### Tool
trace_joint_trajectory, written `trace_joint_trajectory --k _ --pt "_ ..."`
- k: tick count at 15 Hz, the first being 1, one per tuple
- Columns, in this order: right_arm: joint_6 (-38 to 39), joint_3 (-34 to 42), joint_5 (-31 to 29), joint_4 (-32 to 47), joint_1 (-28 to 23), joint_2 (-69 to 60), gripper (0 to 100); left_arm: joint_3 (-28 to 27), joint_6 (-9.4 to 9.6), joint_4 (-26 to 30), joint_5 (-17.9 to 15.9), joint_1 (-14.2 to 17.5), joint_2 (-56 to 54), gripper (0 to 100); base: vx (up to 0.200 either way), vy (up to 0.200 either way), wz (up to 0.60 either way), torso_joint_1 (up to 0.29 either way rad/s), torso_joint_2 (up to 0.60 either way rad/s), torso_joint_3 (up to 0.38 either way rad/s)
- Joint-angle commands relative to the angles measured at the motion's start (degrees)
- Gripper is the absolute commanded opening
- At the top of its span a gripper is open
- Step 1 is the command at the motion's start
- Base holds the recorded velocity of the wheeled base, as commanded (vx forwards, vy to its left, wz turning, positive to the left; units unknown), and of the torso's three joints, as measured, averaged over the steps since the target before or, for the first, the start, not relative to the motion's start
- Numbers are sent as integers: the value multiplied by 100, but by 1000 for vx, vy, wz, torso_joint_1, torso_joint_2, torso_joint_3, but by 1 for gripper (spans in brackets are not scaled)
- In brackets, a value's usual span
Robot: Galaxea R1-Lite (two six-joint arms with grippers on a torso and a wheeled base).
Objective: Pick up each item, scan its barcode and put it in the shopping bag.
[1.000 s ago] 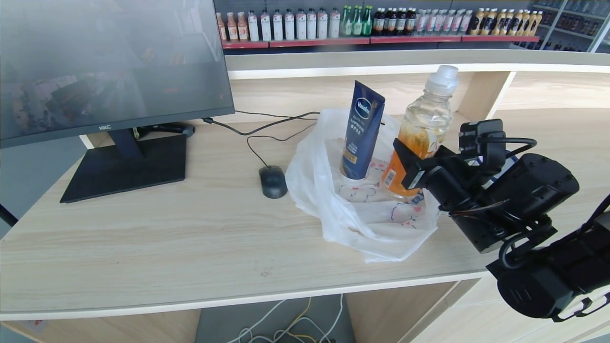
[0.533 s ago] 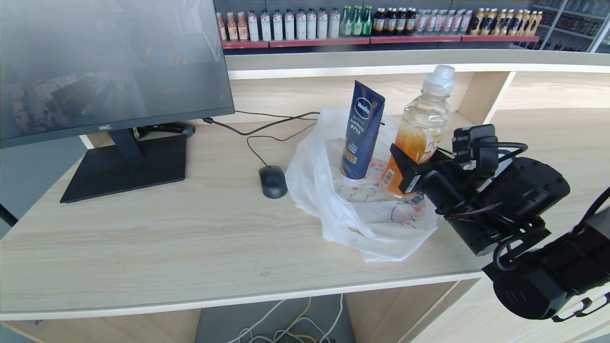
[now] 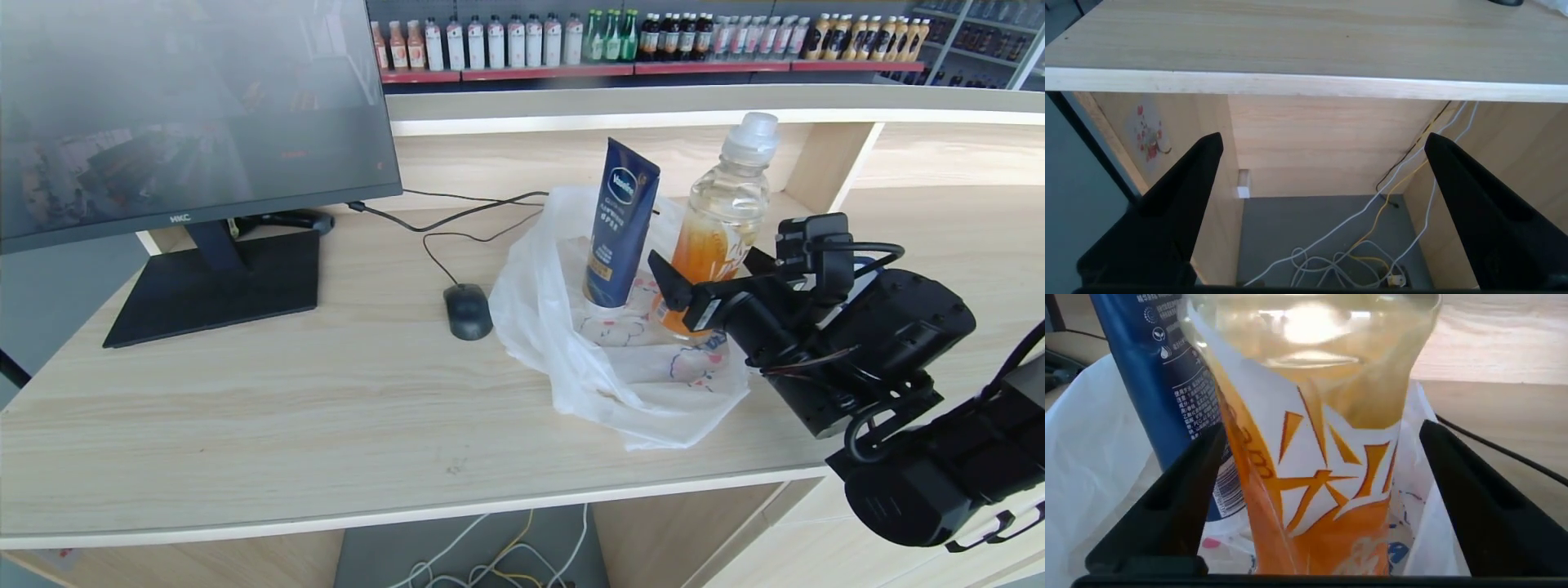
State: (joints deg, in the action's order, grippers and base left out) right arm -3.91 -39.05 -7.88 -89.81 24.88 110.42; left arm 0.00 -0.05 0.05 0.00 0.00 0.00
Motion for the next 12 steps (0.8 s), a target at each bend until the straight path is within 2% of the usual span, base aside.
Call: trace_joint_trajectory --k 1,9,12 --pt "-4 11 -4 -19 -1 -170 100 0 -4 4 0 0 0 100 0 0 0 0 0 0" --pt "-22 802 -4 -19 -1 -1269 100 0 -4 -5 0 0 0 100 0 0 0 0 0 0" --pt "-66 1452 -12 -19 -27 -2183 100 0 -4 4 0 0 0 100 0 0 0 0 0 0"
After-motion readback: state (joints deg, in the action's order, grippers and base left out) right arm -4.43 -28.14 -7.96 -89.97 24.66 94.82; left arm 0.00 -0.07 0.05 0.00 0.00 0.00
